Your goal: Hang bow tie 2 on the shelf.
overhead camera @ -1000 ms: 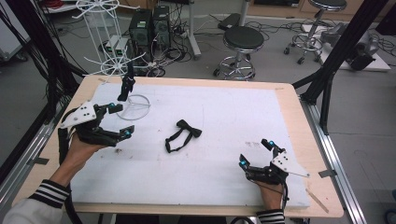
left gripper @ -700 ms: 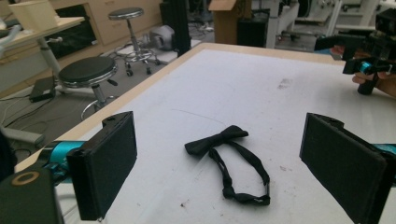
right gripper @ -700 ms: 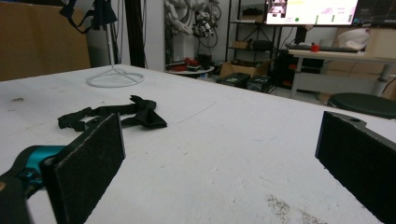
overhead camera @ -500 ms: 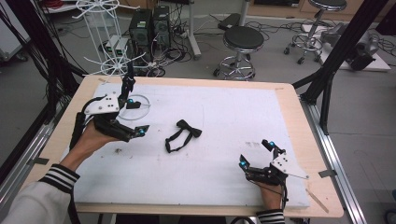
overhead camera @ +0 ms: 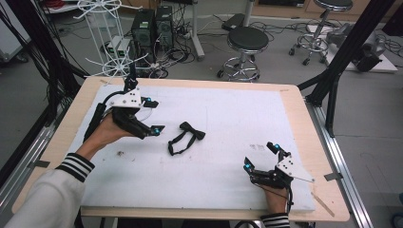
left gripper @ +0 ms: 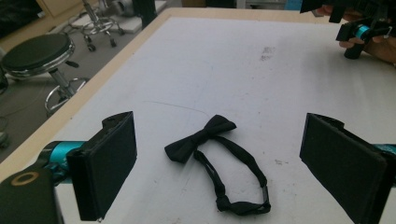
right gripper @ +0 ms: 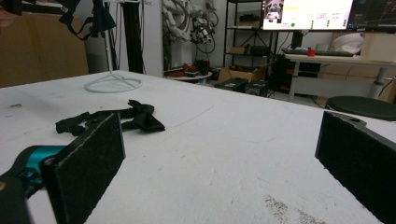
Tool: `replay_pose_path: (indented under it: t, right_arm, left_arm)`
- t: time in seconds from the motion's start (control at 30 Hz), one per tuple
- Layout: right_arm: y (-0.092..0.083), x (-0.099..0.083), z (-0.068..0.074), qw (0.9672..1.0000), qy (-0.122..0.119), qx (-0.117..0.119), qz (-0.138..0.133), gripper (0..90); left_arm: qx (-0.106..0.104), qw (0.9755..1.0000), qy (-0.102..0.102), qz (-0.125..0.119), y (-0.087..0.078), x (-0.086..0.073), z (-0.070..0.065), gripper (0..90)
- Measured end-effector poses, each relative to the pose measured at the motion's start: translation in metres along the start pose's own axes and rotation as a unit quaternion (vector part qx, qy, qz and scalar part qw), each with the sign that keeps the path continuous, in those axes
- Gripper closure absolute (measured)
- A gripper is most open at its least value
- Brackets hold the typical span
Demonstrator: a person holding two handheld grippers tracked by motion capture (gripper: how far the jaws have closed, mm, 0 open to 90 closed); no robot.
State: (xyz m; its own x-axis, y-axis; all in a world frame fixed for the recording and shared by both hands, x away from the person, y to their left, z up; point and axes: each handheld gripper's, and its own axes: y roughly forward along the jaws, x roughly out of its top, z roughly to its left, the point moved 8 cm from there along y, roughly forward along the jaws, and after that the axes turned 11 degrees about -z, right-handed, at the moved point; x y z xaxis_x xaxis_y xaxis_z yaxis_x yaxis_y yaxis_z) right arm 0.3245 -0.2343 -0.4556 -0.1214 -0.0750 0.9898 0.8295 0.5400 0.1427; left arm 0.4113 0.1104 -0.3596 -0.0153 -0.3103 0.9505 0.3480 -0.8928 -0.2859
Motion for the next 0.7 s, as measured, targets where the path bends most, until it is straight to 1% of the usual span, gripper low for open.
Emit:
replay_pose_path:
  t: [0.07, 0.1, 0.2, 0.27, 0.3, 0.47, 0.53, 0.6, 0.63, 0.7]
  right_arm:
    - [0.0, 0.0, 0.0, 1.0, 0.004, 0.0, 0.0, 0.7]
    - [0.0, 0.0, -0.001, 1.0, 0.002, 0.0, -0.001, 0.7]
    - [-0.001, 0.0, 0.0, 1.0, 0.008, 0.001, -0.002, 0.7]
    - [-0.001, 0.0, 0.0, 1.0, 0.008, 0.001, -0.003, 0.7]
    - [-0.001, 0.0, 0.0, 1.0, 0.007, 0.001, -0.002, 0.7]
    - [-0.001, 0.0, 0.0, 1.0, 0.007, 0.001, -0.004, 0.7]
    - [-0.001, 0.0, 0.0, 1.0, 0.006, 0.001, -0.004, 0.7]
    - [-0.001, 0.0, 0.0, 1.0, 0.004, 0.002, -0.005, 0.7]
    - [-0.001, 0.001, -0.001, 1.0, 0.0, 0.001, -0.008, 0.7]
    - [-0.001, 0.0, 0.0, 1.0, 0.005, 0.002, -0.006, 0.7]
  left_arm:
    - [-0.003, 1.0, 0.003, 0.008, 0.004, -0.002, 0.001, 11.2]
    - [-0.004, 0.9999, 0.003, 0.015, 0.006, -0.004, 0.002, 11.3]
    - [-0.01, 0.9992, 0.002, 0.037, 0.015, -0.01, 0.005, 11.3]
    - [-0.022, 0.9988, 0.001, 0.044, 0.021, -0.011, 0.004, 11.3]
    - [-0.025, 0.9985, 0.004, 0.049, 0.024, -0.011, 0.005, 11.3]
    - [-0.038, 0.9967, 0.014, 0.071, 0.039, -0.013, 0.006, 11.3]
    - [-0.043, 0.9962, 0.012, 0.075, 0.046, -0.014, 0.006, 11.3]
    - [-0.05, 0.9948, 0.015, 0.087, 0.051, -0.015, 0.006, 11.3]
    - [-0.053, 0.9949, 0.015, 0.085, 0.055, -0.016, 0.006, 11.2]
    - [-0.059, 0.9935, 0.015, 0.096, 0.061, -0.017, 0.006, 11.3]
